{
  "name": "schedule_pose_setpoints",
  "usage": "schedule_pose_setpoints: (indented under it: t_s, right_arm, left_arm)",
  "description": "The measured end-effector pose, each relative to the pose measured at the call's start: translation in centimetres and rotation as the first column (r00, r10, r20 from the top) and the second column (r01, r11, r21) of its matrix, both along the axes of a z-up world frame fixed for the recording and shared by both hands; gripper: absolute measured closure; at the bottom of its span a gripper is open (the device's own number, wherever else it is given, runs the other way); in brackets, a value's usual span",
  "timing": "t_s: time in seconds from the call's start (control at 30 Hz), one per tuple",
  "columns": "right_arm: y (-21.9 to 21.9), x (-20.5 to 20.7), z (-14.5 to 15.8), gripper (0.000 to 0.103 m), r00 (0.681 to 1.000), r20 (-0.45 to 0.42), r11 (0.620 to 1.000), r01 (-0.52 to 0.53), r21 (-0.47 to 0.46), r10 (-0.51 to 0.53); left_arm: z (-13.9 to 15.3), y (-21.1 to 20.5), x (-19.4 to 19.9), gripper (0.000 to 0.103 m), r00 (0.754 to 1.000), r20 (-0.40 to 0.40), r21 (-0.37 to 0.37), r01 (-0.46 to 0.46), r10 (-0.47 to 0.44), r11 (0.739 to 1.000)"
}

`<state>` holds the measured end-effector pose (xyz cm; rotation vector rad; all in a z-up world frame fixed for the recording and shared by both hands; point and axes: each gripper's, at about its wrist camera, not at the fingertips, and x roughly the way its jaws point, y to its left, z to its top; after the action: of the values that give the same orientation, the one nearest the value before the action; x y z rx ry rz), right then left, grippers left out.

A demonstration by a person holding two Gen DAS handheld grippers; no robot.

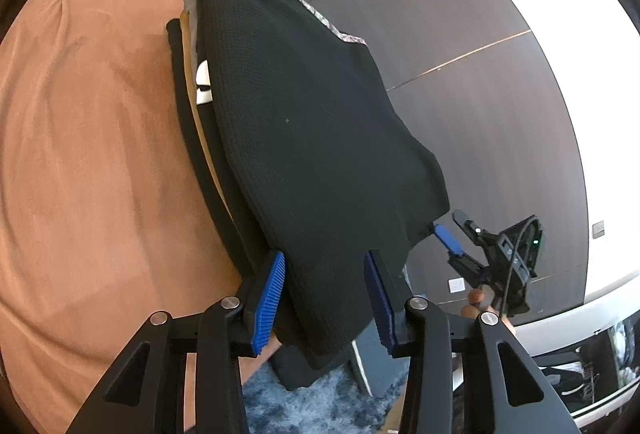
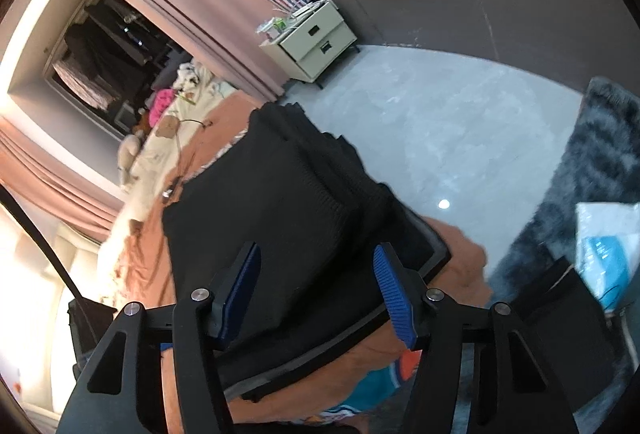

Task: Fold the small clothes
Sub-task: 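Press the placed shirt flat on the stack with both grippers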

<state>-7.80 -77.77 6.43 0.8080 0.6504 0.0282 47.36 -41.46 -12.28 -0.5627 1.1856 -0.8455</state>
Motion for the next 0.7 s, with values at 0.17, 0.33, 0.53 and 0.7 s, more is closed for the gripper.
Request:
schedule_pose_setpoints:
  t_s: [0.17, 0.33, 0.53, 0.7]
  right_arm:
    - [-0.4, 0.7, -1.9, 0.046, 1.000, -0.014, 0.999, 0.004, 0.037, -0.003]
    - [-1.4, 1.7, -3.1, 0.057, 1.000, -0.001, 0.996, 0.017, 0.092, -0.017]
    - [-2.4, 2.3, -4.3, 0.081, 0.998, 0.004, 0.987, 0.063, 0.147, -0.064]
    - [-1.8, 1.4, -4.2, 0.097, 0.994, 0.044, 0.984, 0.089, 0.156, -0.097]
  left_arm:
    - [-1.0, -0.5, -0.5, 0.060, 0.999, -0.053, -0.017, 0.005, -0.006, 1.000]
    - [-1.8, -1.1, -1.0, 0.060, 0.996, -0.088, -0.049, 0.012, -0.016, 0.999]
    - [-3.0, -1.0, -1.8, 0.081, 0.988, -0.152, -0.081, 0.011, -0.023, 0.997]
    - [-2.3, -0.7, -1.7, 0.096, 0.991, -0.131, -0.073, -0.002, -0.008, 0.997]
